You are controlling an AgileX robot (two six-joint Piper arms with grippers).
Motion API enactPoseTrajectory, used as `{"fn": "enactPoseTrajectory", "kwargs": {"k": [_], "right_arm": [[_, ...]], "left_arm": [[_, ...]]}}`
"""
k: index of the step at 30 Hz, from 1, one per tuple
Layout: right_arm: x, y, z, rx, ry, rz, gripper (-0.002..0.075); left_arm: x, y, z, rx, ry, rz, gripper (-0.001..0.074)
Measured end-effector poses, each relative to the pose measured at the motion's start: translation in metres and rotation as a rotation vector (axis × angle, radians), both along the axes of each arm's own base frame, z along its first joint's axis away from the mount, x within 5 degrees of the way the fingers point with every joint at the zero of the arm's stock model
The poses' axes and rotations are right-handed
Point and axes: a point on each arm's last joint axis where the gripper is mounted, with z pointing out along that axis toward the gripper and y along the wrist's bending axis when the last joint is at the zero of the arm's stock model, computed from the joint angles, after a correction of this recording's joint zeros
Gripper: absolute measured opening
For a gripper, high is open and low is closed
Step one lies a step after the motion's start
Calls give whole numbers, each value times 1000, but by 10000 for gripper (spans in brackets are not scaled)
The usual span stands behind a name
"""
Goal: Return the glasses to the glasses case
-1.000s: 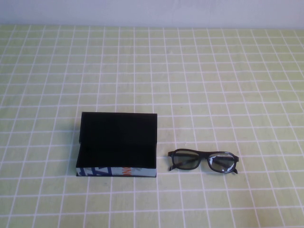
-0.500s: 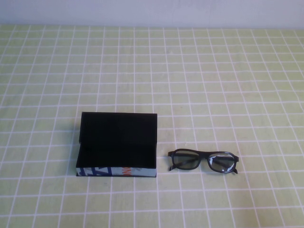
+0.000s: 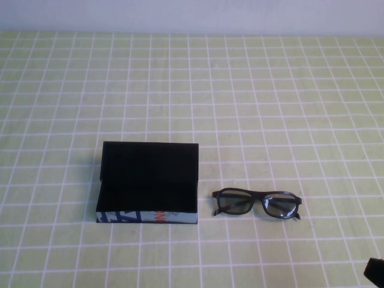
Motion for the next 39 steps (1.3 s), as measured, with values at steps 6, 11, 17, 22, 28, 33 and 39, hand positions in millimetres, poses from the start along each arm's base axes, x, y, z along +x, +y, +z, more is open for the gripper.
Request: {"fn": "enactPoseTrajectory", "kwargs": {"k": [6, 11, 17, 22, 28, 33, 39], "right_arm": [[28, 2, 28, -171, 205, 178, -11], [53, -1, 43, -305, 276, 285, -11], [80, 8, 54, -448, 239, 489, -11], [105, 45, 53, -620, 160, 745, -11], [137, 104, 42, -803, 144, 1002, -11], [173, 129, 28, -974, 124, 1172, -10], [206, 142, 16, -1141, -7, 1342, 121]], "left_arm": [[0, 0, 0, 0, 0, 0, -2], [0, 0, 0, 0, 0, 0, -2], [0, 0, 0, 0, 0, 0, -2], [0, 0, 0, 0, 0, 0, -2], [0, 0, 0, 0, 0, 0, -2], [0, 0, 0, 0, 0, 0, -2], [0, 0, 0, 0, 0, 0, -2]]}}
